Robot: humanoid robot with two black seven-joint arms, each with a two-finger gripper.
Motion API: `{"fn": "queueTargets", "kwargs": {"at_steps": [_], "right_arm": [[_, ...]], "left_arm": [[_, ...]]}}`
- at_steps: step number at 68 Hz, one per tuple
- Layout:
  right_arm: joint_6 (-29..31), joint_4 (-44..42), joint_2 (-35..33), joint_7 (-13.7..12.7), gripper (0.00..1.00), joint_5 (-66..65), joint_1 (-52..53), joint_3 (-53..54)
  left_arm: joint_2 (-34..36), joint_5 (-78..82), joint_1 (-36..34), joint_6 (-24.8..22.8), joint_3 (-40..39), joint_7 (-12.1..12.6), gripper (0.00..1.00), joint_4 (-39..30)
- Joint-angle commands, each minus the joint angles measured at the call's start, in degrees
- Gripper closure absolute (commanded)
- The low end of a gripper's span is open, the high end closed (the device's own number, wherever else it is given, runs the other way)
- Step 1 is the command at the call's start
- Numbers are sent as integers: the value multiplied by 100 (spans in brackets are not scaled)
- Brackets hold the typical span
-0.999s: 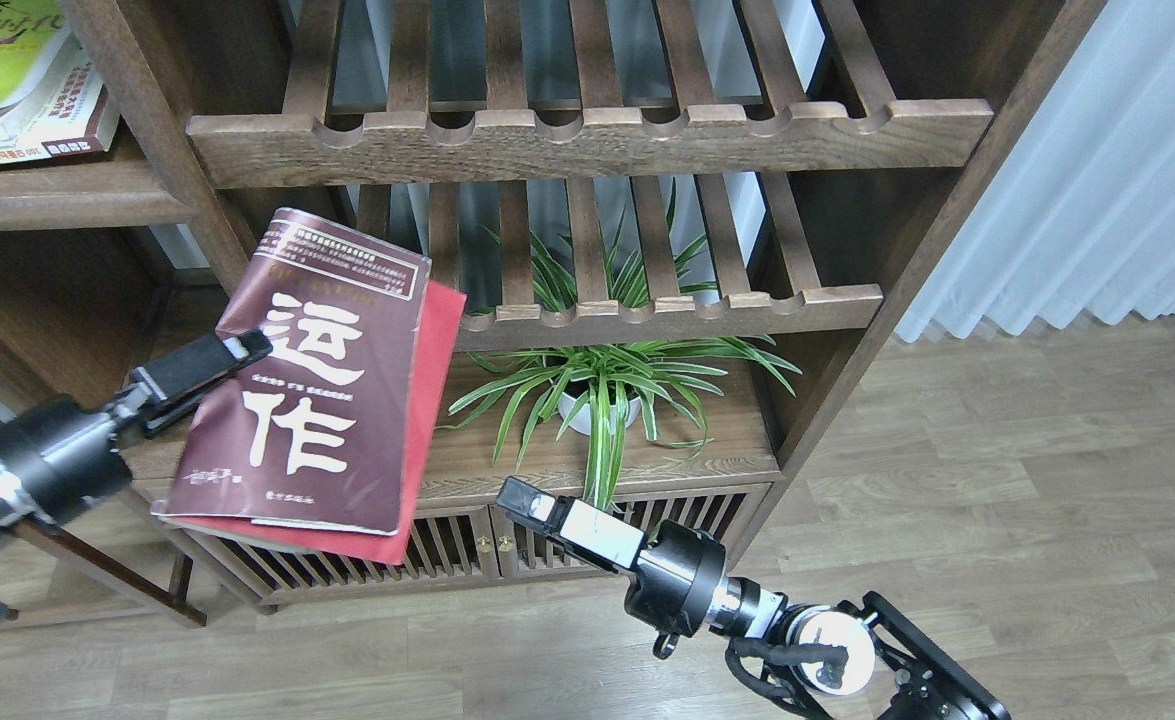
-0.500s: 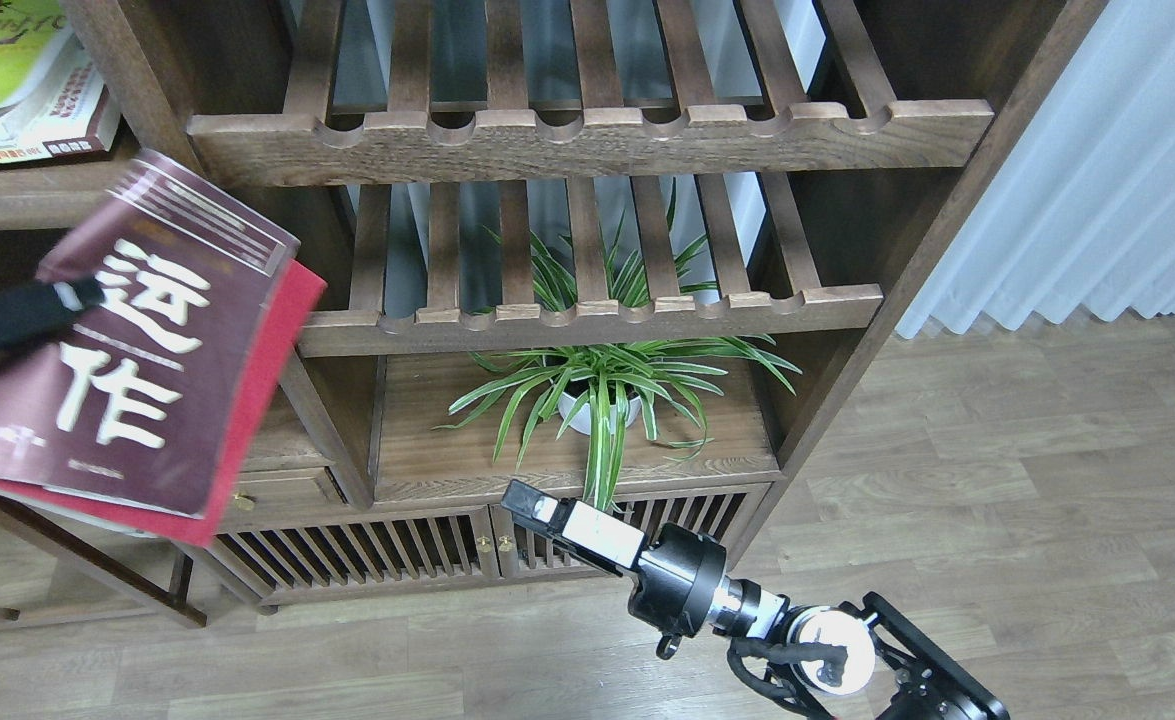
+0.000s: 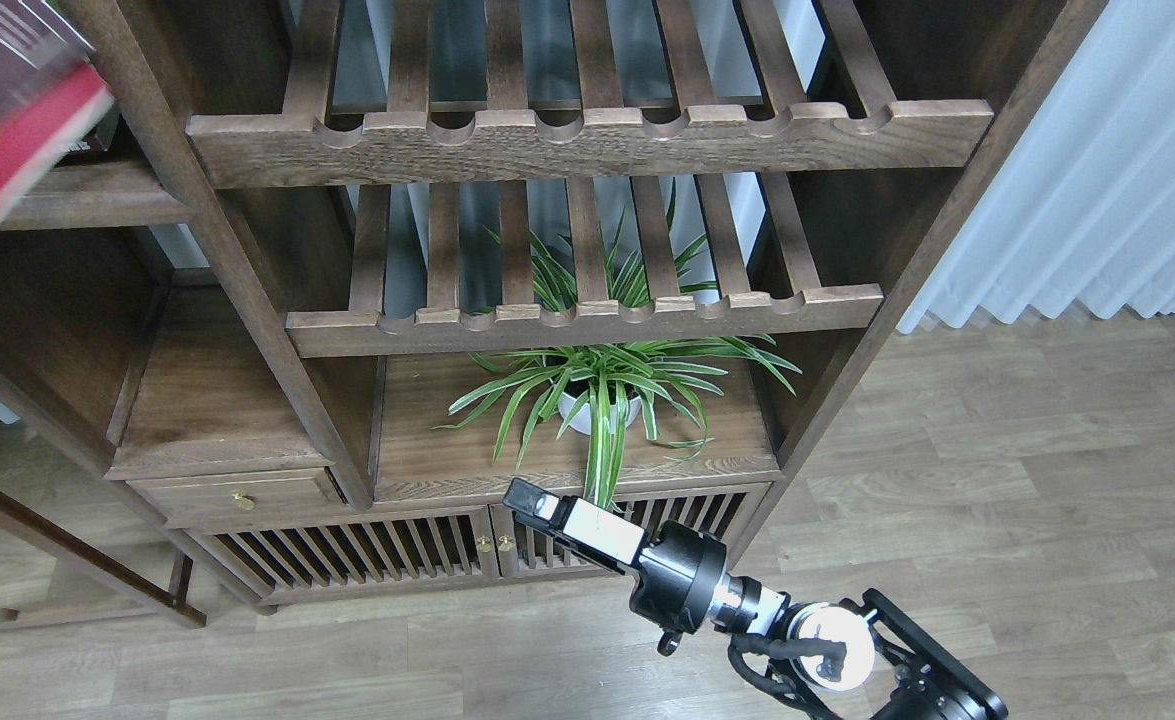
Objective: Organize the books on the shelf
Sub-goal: 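Carry the maroon book with the left gripper out of view beside the shelf, then place the maroon book on the side shelf with the left gripper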
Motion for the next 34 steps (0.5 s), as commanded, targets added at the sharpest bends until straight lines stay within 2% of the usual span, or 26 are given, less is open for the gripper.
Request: {"fn": "queueTargets", "kwargs": {"at_steps": [1,6,7,15,19,23,34], "right_arm": [[0,-5,0,0,0,-1,2,0],[0,-5,0,0,0,-1,37,0],[0,-48,0,0,0,8,72,0],[0,-93,0,0,0,8,116,0],[0,-93,0,0,0,16,116,0],[0,-93,0,0,0,16,116,0],[0,-93,0,0,0,16,116,0]], "left_arm": [[-10,13,-398,1,375,9,99,163],[-81,39,-661,1,647,17,99,216],[-237,56,-871,1,848,26,99,355],[-599,83,-1171,1,1043,96,99,786],[-810,83,-1233,1,1061,202,99,1024],[-1169,74,-1312,1,1061,438,99,1270],[-1671,83,-1663,1,1070,817,99,1455]]}}
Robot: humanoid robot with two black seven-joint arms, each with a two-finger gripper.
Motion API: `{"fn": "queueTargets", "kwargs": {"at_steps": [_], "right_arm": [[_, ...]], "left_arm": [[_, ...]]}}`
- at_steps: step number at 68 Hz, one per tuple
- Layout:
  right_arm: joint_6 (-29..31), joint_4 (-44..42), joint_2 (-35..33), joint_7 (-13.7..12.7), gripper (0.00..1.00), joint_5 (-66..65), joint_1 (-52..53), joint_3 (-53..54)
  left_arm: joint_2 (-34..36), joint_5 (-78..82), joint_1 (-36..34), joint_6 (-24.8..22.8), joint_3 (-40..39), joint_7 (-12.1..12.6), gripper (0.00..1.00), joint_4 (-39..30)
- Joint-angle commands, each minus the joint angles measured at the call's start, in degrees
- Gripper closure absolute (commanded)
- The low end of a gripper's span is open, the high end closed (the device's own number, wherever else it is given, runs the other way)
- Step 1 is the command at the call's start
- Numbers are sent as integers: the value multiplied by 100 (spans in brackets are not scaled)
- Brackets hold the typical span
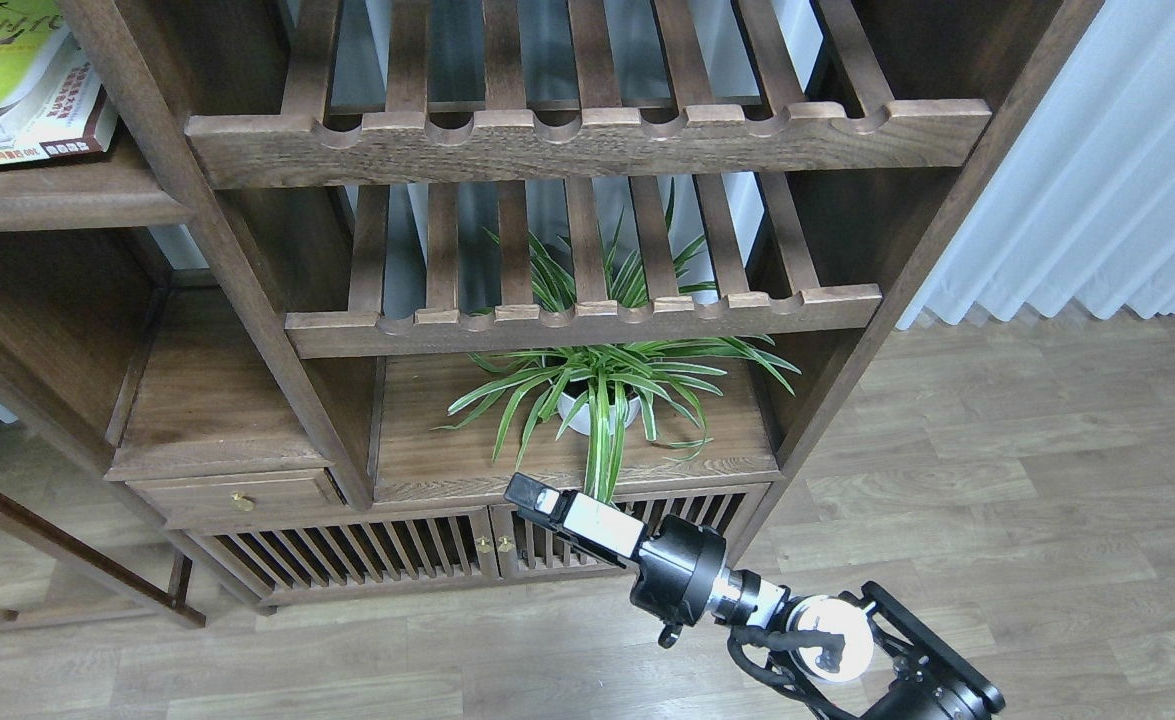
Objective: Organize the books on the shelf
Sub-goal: 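Place the maroon book on the side shelf with the left gripper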
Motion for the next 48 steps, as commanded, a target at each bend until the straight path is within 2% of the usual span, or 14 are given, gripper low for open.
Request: {"fn": "queueTargets", "kwargs": {"at_steps": [1,27,35,48], "right_arm": [[0,0,0,0,0,0,0,0],[0,0,0,0,0,0,-70,0],[0,9,0,0,0,9,-79,0],[0,0,0,0,0,9,-96,17]], "left_arm": [[-377,4,-276,-3,8,273,99,149],[-958,-5,-1181,-3,105,510,99,254],[-1177,13,-1498,-3,263,554,99,430],[-1616,13,-2297,-3,623,761,99,966]]}}
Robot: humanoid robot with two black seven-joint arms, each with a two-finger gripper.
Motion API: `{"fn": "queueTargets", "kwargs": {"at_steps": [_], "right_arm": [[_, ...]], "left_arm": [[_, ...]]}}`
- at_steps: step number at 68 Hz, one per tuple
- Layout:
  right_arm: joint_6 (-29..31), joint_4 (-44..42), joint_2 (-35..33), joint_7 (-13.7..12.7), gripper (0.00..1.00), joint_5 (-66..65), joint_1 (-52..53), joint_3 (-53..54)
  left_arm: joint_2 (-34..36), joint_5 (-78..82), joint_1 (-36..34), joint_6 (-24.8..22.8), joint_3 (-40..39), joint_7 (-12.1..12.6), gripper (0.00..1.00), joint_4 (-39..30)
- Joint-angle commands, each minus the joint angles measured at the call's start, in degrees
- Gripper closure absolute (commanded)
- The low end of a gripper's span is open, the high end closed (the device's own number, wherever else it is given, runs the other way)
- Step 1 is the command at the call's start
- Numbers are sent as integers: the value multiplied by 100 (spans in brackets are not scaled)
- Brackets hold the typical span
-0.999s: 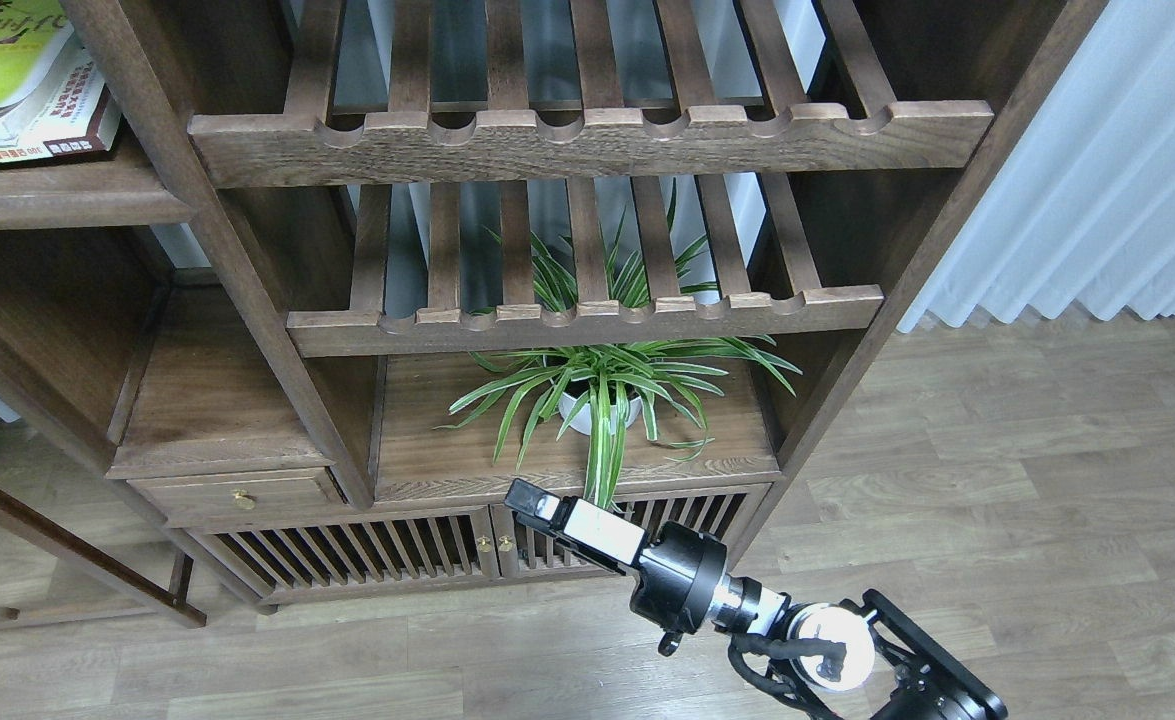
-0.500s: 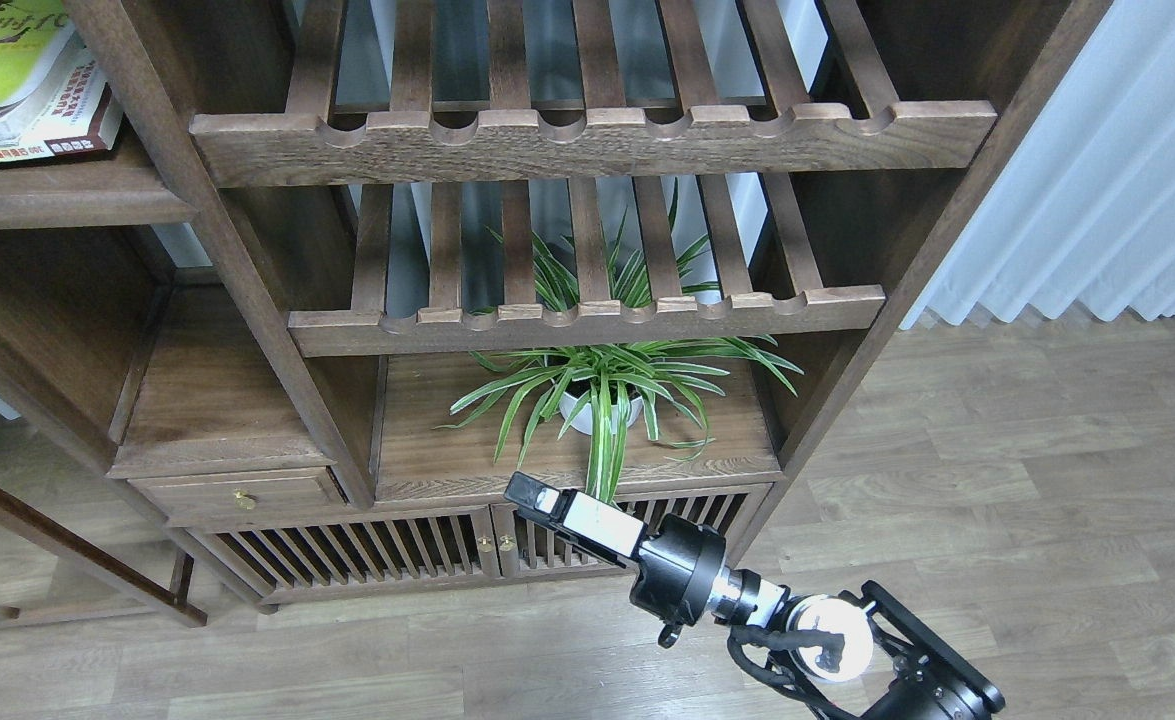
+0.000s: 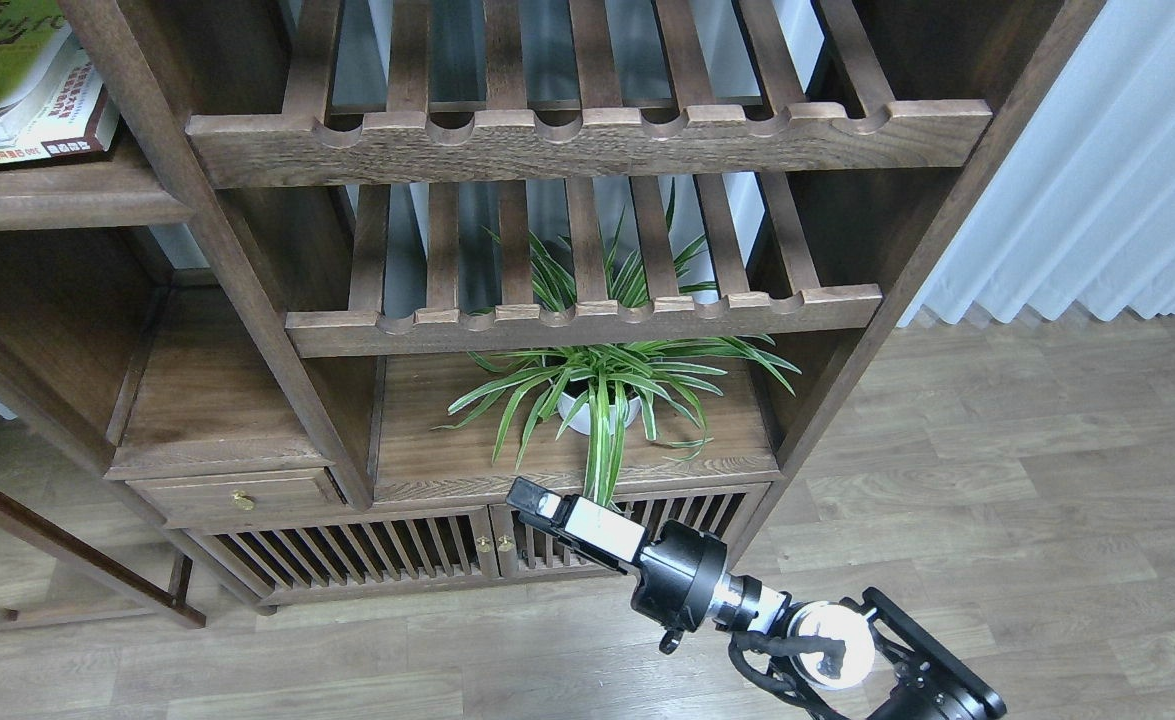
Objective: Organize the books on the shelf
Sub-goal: 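Place the maroon book on the side shelf with the left gripper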
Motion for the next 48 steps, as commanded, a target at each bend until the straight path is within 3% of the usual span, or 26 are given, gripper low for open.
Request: {"fn": "queueTargets", "kwargs": {"at_steps": [1,18,48], "right_arm": [[0,9,0,0,0,1,-1,9],[0,0,0,0,0,1,-54,53],[0,0,0,0,0,-8,-107,71]], "left_arm": [[-257,3,-488,1,220,85,99,322],[-880,3,-1085,1,581,85,99,1216],[-1760,64,-1323,1,590,85,99,2457]]}}
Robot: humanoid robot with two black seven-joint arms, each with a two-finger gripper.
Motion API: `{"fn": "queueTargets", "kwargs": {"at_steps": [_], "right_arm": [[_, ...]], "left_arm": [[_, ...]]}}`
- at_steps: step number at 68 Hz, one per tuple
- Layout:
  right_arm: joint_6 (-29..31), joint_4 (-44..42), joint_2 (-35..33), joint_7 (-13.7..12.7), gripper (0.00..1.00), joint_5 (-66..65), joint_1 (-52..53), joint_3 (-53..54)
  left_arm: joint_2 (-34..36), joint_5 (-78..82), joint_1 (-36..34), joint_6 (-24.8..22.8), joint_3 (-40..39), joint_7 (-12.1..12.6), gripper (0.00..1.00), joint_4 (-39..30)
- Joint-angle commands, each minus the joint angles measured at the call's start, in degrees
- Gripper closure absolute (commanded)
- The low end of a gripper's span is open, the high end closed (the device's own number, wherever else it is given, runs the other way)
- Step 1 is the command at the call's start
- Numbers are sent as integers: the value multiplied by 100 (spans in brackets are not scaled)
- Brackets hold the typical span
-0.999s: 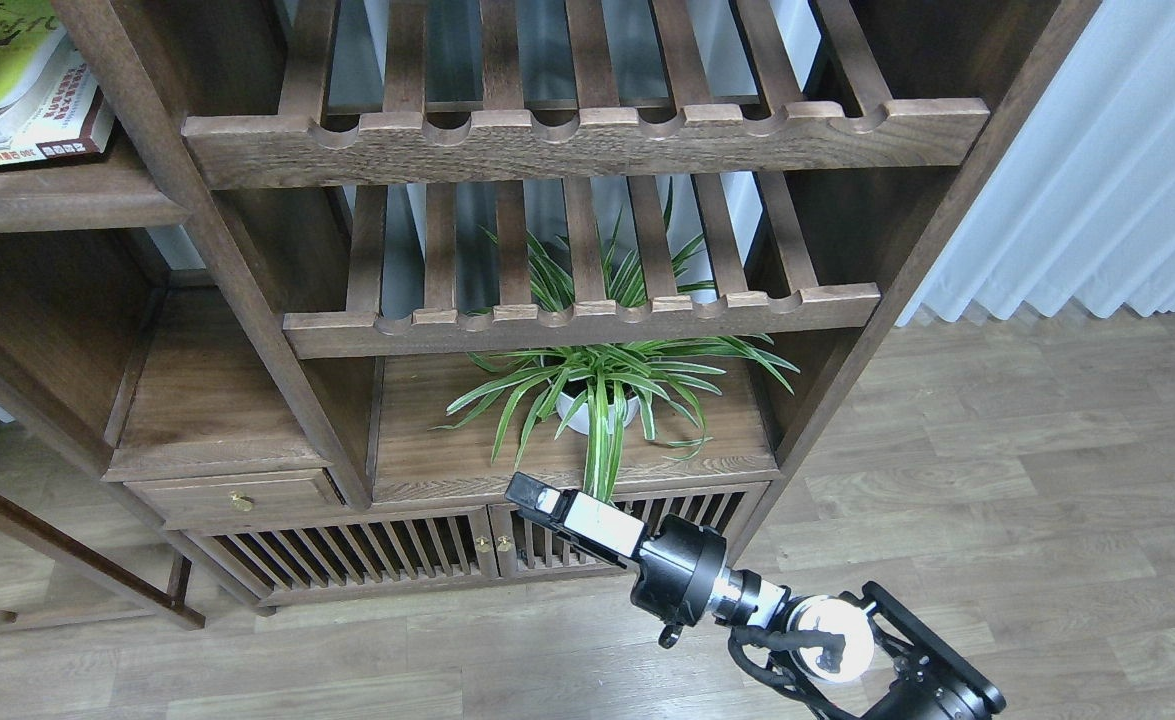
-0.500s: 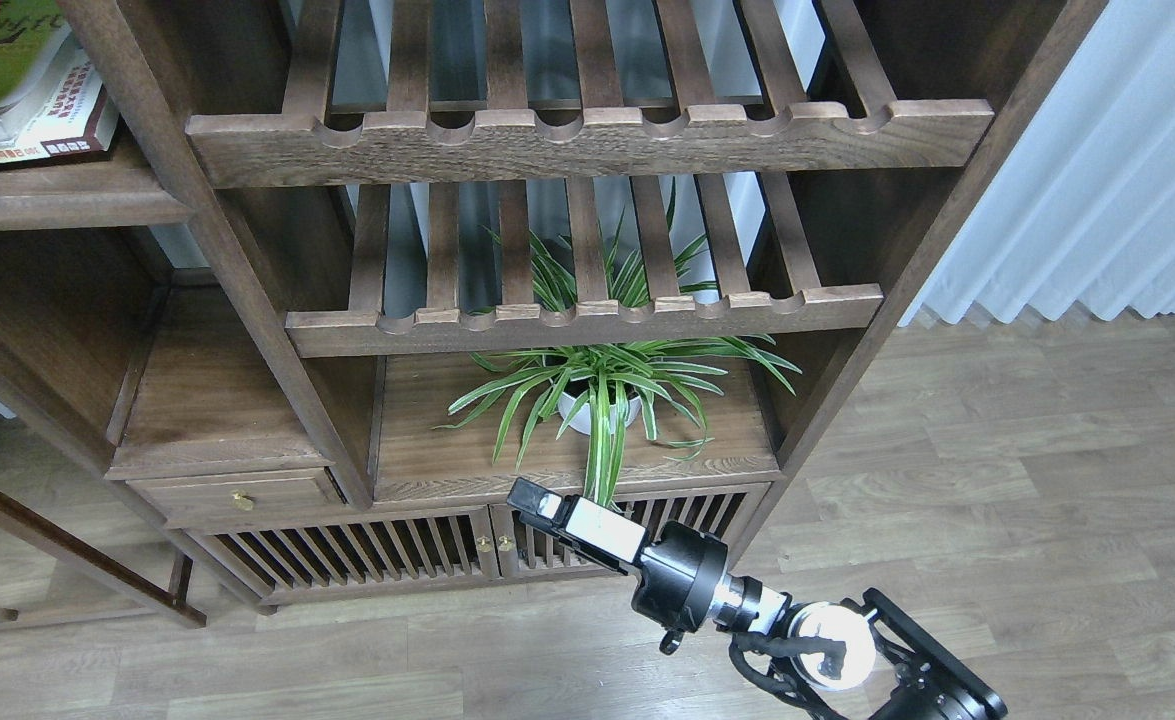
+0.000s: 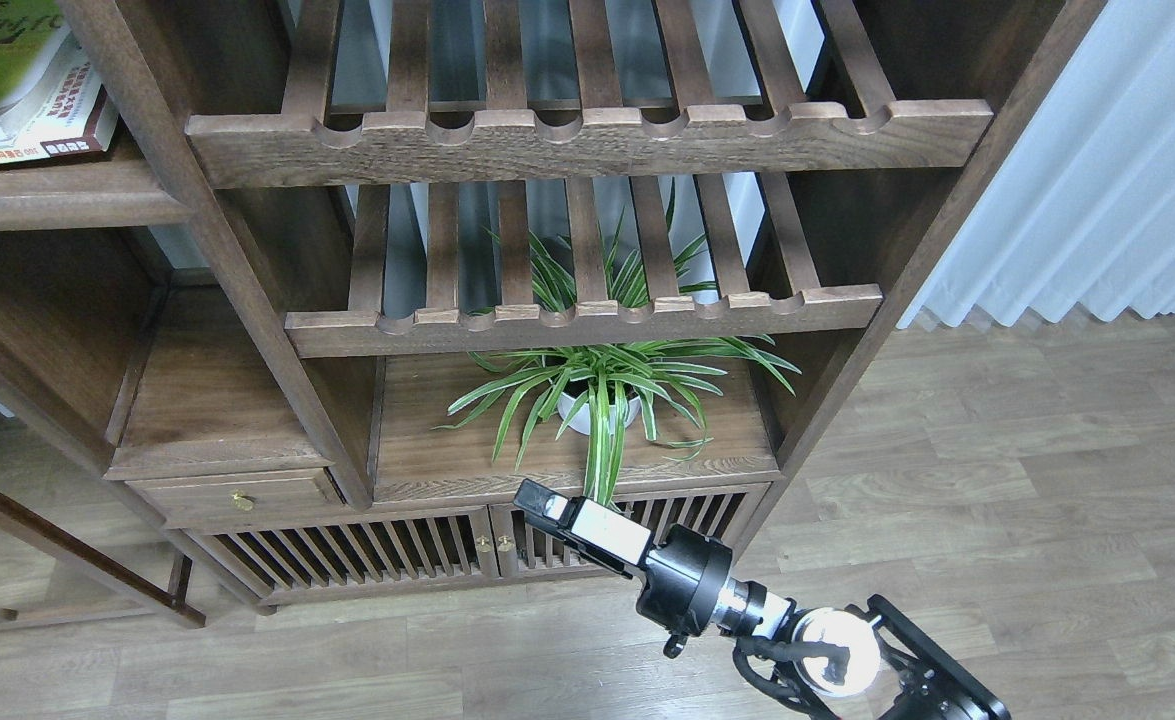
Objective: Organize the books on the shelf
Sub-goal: 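Place the maroon book on the side shelf with the left gripper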
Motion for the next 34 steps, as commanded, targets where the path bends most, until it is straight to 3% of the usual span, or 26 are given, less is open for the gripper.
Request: {"fn": "queueTargets", "kwargs": {"at_steps": [1,15,24,34], "right_arm": [[0,0,0,0,0,0,0,-8],[0,0,0,0,0,0,0,-35],[0,0,0,0,0,0,0,-35],[0,0,0,0,0,0,8,-35]], "left_arm": [[-210,39,-96,0,1,-1,99,270],[-491,100,-157,0,-8,-1,94,622],[-518,206,-183,0,-34,-1,61,657],[-518,496,-307,0,-70,-1,44,789]]}}
